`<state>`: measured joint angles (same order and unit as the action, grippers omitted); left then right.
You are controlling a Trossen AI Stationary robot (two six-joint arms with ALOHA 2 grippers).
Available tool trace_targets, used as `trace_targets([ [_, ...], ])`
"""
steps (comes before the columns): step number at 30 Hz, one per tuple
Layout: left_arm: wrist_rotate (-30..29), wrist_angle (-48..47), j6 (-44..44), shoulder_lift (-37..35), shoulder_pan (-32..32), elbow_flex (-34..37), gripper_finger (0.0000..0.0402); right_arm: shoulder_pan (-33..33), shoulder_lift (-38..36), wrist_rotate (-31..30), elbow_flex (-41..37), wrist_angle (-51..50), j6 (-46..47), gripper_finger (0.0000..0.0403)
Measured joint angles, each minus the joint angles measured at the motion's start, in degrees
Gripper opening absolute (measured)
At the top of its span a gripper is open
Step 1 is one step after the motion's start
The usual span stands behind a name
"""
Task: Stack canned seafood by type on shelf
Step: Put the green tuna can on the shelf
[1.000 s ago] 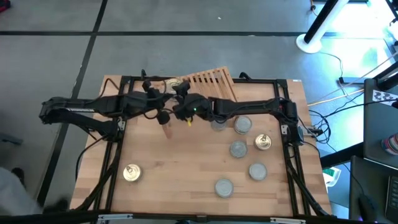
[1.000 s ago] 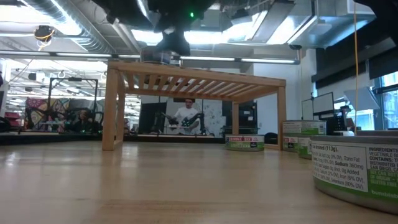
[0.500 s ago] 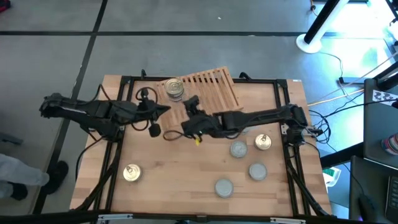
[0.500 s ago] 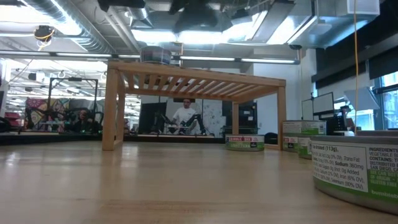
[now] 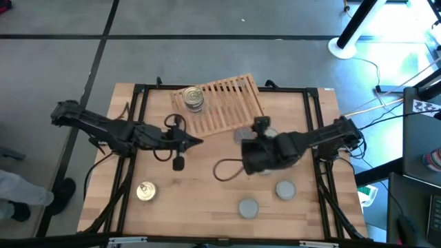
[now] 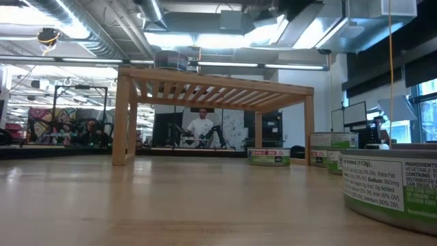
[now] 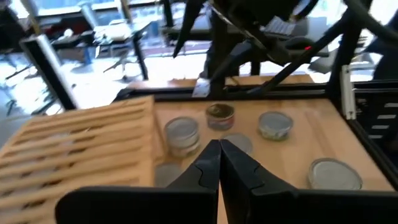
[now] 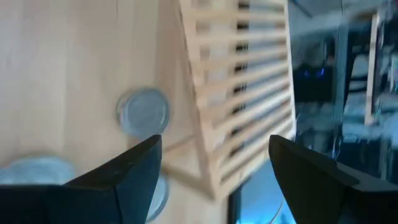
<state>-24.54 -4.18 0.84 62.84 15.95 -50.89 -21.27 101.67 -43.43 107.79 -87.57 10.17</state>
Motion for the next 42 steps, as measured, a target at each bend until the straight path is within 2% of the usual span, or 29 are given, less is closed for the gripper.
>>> trace_targets([
  [2,0.5,3.5,-1.3,2.6,0.3,0.0,0.0001,-2.6,-0.5,-0.6,0.0,-2.8,5.9,0.0294],
  [9,1.3,14.8,-5.6,12.4,1.0,0.0,0.0013,-12.0,-2.8,-1.1,-3.2,-2.3,17.1,0.0294],
  [12,4.7,18.5,-6.3,16.0,1.2,0.0,0.0019,-14.3,-3.9,-2.5,-5.8,-2.4,24.0,0.0294],
  [17,14.1,24.1,-8.7,21.4,1.9,0.0,0.0035,-16.8,-5.5,-1.5,-12.3,0.6,33.8,0.0294],
  [22,19.4,27.6,-9.8,26.2,3.5,0.0,0.0066,-17.8,-5.5,6.5,-18.2,9.9,37.8,0.0294],
  [31,20.0,42.0,-9.7,37.0,6.5,-0.4,0.0094,-17.8,-5.5,27.4,-28.0,38.1,37.8,0.0294],
  [37,20.0,41.2,-8.4,42.9,7.7,-5.4,0.0083,-17.8,-5.4,37.5,-33.0,43.3,44.4,0.0294],
  [42,20.0,32.5,-14.0,46.9,7.7,-10.8,0.007,-17.8,-5.4,41.0,-37.5,46.1,47.9,0.0294],
])
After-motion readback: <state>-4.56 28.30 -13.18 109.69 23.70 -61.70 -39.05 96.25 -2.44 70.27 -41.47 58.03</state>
